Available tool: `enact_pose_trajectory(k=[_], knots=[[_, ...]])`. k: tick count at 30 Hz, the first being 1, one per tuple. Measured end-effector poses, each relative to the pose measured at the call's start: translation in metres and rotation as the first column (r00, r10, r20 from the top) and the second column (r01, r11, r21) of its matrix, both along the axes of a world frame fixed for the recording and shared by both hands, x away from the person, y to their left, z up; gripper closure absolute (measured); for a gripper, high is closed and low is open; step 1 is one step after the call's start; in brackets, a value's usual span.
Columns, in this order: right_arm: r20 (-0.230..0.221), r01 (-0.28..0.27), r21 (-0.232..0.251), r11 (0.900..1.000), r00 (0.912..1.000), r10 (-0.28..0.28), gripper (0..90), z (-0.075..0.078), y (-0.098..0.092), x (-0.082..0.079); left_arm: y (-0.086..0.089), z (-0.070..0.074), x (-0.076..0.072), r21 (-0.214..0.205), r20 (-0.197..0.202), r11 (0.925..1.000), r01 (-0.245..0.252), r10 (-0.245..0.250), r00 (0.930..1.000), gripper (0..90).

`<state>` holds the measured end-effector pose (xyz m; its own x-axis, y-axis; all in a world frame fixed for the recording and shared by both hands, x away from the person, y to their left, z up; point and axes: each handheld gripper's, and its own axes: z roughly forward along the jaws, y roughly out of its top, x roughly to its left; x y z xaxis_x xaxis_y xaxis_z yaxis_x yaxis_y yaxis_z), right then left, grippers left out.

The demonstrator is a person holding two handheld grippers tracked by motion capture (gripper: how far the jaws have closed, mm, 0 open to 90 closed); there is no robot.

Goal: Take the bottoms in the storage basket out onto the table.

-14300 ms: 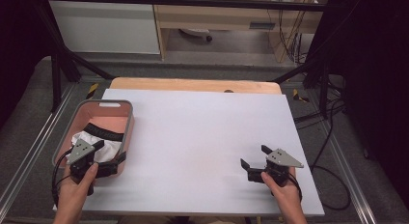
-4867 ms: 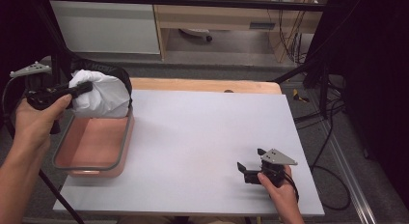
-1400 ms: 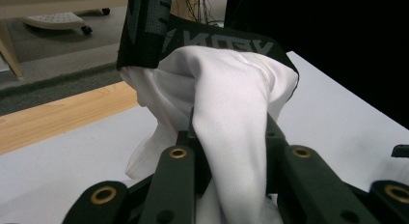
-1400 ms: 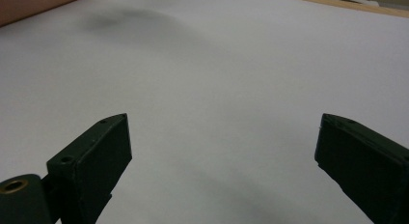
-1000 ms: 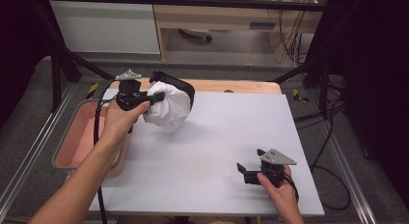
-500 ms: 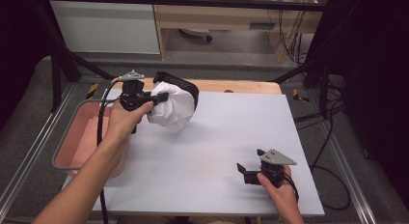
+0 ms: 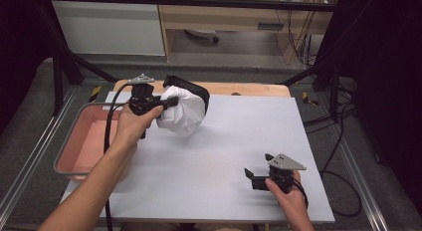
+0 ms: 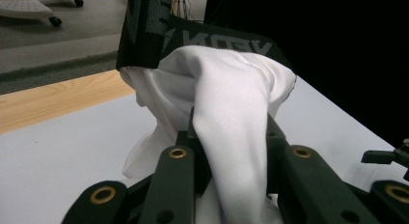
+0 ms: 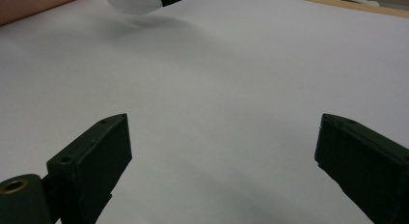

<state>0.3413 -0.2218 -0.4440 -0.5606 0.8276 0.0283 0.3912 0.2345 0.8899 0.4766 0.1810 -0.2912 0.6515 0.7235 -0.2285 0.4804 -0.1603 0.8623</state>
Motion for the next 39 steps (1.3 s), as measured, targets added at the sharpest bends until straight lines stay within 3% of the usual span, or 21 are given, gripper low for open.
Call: enact_pose_trajectory(k=[12, 39], knots=[[-0.001, 0.001, 0.0, 1.0, 1.0, -0.001, 5.8, 0.0, 0.0, 0.0, -0.014, -0.009, -0.001, 0.008, -0.014, 0.9996, 0.026, -0.026, 0.9996, 73.7], [-0.006, 0.002, 0.0, 1.0, 1.0, -0.002, 5.8, -0.001, 0.0, 0.0, -0.022, -0.027, -0.001, 0.008, -0.043, 0.9993, 0.037, -0.037, 0.9984, 73.3]])
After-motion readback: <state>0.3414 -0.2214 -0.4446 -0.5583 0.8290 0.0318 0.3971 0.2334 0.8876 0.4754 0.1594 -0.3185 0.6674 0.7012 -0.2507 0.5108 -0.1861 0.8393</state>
